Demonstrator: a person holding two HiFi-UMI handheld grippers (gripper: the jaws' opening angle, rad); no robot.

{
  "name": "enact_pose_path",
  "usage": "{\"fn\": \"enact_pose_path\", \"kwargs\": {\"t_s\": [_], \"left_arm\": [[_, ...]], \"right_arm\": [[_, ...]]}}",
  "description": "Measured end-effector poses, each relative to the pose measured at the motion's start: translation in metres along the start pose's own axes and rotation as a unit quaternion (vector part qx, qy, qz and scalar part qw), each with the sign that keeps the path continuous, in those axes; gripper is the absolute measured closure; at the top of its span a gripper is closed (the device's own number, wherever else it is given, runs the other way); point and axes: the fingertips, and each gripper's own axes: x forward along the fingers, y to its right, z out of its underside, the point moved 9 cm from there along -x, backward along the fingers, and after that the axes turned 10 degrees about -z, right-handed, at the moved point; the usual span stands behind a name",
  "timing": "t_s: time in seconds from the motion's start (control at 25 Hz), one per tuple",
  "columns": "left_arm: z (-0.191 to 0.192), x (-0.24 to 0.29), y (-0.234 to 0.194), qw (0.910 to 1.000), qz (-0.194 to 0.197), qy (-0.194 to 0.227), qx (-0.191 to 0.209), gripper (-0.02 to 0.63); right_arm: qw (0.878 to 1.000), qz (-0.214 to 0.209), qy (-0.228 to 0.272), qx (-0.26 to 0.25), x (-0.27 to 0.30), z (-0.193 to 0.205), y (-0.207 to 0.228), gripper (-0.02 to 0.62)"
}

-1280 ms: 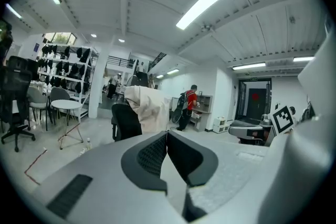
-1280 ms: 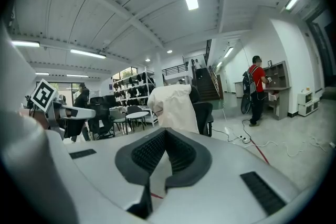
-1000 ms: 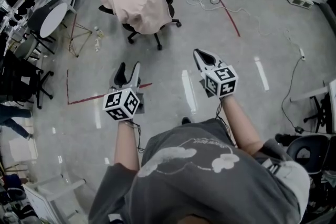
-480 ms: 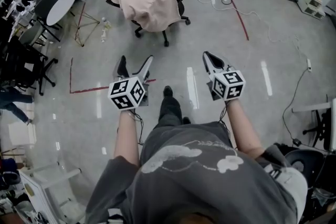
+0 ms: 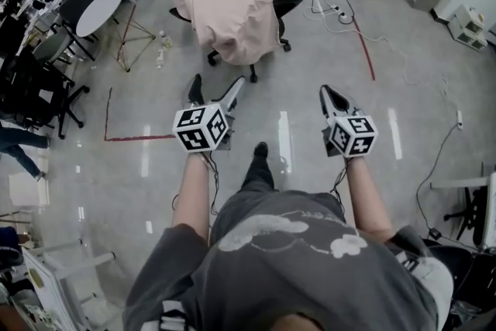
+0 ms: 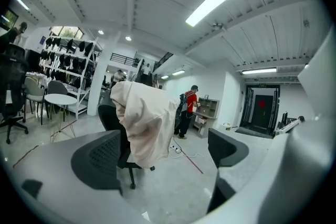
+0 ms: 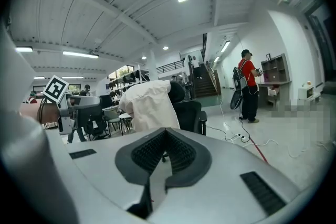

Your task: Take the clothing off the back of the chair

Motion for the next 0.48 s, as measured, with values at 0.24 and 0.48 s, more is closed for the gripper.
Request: {"fn": "enact_pose_path", "kwargs": {"t_s": [0.24,0.48], "left_arm": [[-0.021,0.047,-0.017,0.9999,0.009,0.003,0.005,0.104],[-0.039,0.101,-0.032,0.9998,-0.001,-0.008,0.017,0.097]], "right_arm": [[1.000,-0.003,-0.008,-0.002,0.045,-0.009,0.017,0.601],[1.000,0.002,-0.006,0.001,0.087,-0.030,0.041,0.601]]}}
